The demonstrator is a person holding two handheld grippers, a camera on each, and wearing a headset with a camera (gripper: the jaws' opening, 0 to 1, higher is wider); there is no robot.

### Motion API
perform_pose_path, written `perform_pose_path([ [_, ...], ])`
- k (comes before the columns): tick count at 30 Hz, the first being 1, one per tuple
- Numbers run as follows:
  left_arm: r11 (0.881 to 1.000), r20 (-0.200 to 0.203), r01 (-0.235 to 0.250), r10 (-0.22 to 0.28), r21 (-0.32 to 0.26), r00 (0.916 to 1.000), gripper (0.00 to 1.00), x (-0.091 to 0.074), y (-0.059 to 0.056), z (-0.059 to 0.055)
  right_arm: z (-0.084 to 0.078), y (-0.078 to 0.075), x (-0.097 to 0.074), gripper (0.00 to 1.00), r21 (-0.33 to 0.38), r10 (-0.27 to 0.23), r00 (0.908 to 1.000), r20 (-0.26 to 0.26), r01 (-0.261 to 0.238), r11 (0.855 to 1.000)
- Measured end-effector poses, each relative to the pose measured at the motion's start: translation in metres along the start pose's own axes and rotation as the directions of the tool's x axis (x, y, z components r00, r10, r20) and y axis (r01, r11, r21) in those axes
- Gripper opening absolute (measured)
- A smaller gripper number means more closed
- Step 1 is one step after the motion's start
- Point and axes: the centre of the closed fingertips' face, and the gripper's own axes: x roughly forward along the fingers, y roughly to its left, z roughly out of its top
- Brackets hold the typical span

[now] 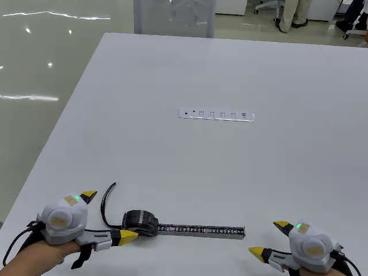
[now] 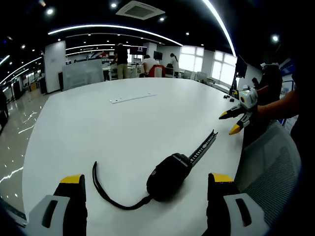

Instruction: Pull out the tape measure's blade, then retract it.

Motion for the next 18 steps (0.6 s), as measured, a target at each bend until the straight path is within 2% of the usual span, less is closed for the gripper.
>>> perform_pose_path([
  [3, 0.995, 0.026, -0.041, 0.044, -0.092, 0.9987, 1.00, -0.007, 0.005, -0.012, -0.002, -0.002, -0.011, 0.83, 0.010, -0.028, 0.9995, 0.013, 0.028, 1.000],
  [4, 0.994, 0.026, -0.043, 0.046, -0.101, 0.9986, 1.00, -0.009, 0.005, -0.017, -0.003, -0.003, -0.015, 0.86, 0.021, -0.037, 0.9991, 0.019, 0.037, 0.999],
  [6, 0.992, 0.022, -0.071, 0.073, -0.100, 0.9971, 1.00, -0.016, 0.008, -0.027, -0.007, -0.002, -0.022, 0.94, 0.053, -0.035, 0.9988, 0.035, 0.034, 0.998],
  [8, 0.992, 0.031, -0.081, 0.084, -0.097, 0.9960, 1.00, -0.024, 0.006, -0.031, -0.014, 0.002, -0.030, 0.98, 0.067, -0.021, 0.9993, 0.032, 0.019, 0.998],
  [10, 0.993, 0.035, -0.069, 0.073, -0.095, 0.9967, 1.00, -0.029, 0.003, -0.035, -0.021, 0.001, -0.039, 1.00, 0.048, -0.033, 0.9989, 0.032, 0.031, 0.998],
  [12, 0.997, 0.028, -0.047, 0.049, -0.058, 0.9984, 1.00, -0.034, -0.004, -0.038, -0.025, 0.001, -0.050, 1.00, 0.052, -0.035, 0.9986, 0.040, 0.033, 0.998],
  [15, 0.999, 0.036, -0.015, 0.016, -0.039, 0.9992, 1.00, -0.040, -0.013, -0.034, -0.028, -0.001, -0.063, 1.00, 0.043, -0.041, 0.9981, 0.046, 0.039, 0.998],
  [18, 1.000, 0.039, -0.011, 0.012, -0.020, 0.9991, 1.00, -0.040, -0.015, -0.029, -0.030, -0.004, -0.079, 1.00, 0.035, -0.046, 0.9980, 0.044, 0.045, 0.998],
])
